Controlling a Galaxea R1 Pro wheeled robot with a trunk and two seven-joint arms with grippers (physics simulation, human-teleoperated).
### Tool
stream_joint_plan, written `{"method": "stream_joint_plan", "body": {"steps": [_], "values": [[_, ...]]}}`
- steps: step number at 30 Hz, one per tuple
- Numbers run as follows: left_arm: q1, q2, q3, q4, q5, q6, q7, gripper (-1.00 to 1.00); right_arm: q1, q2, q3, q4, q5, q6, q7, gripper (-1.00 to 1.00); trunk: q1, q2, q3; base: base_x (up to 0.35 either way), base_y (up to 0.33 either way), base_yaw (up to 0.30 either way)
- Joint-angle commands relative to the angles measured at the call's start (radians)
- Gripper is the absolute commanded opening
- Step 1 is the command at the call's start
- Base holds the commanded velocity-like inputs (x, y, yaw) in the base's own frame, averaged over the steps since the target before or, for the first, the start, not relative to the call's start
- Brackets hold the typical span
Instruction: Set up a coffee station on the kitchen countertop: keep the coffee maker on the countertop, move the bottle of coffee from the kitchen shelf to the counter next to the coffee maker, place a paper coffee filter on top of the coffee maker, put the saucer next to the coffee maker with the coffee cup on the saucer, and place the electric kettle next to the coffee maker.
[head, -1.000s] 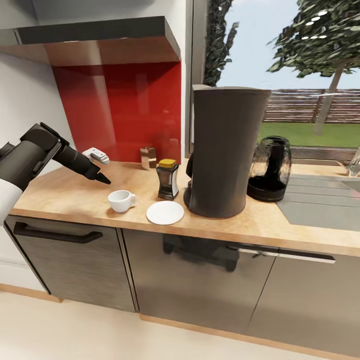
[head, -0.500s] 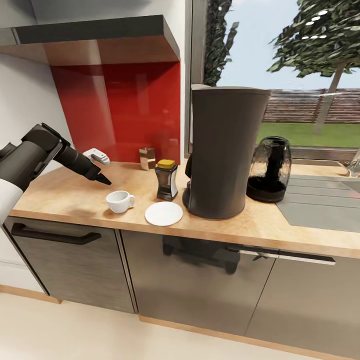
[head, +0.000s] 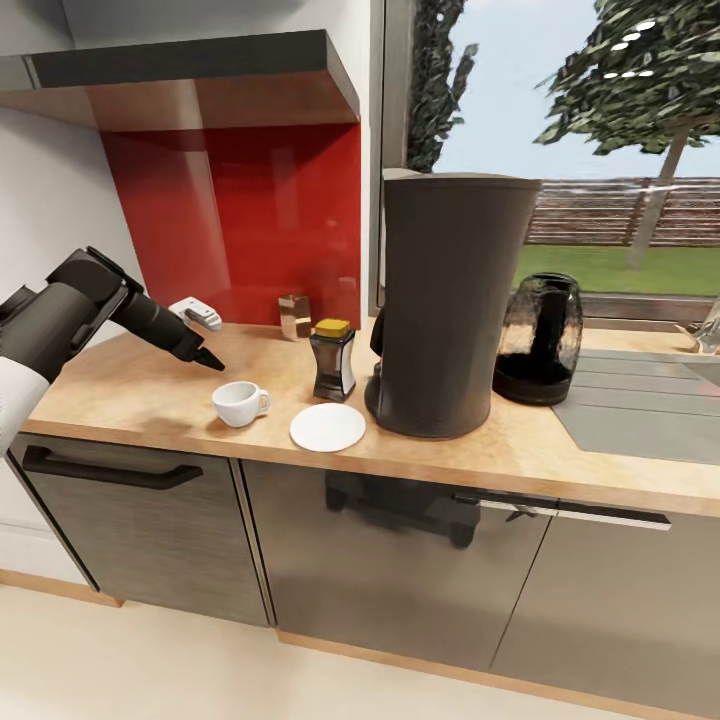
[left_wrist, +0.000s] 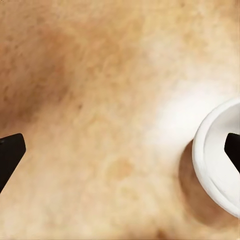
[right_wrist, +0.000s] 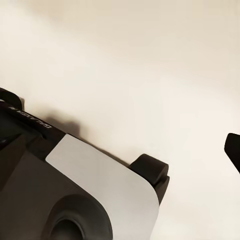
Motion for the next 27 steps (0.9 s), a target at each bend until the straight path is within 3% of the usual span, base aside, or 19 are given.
{"method": "stream_joint_plan", "body": {"steps": [1,13,27], "values": [[-0.001,-0.001,-0.001,-0.002,-0.01,0.007,-0.011,1.0,-0.002,0.0,0.009,0.004,-0.01,-0.005,0.004,1.0,0.0,-0.001,-0.001,0.0,0.0,0.0],[-0.002,-0.004,-0.001,-0.002,-0.008,0.007,-0.012,1.0,-0.002,0.0,0.009,0.004,-0.01,-0.005,0.004,1.0,0.0,-0.001,-0.002,0.0,0.0,0.0],[-0.001,-0.01,-0.002,0.0,-0.008,0.007,-0.012,1.0,-0.002,0.0,0.009,0.004,-0.01,-0.004,0.005,1.0,0.0,-0.001,-0.019,0.0,0.0,0.0]]}}
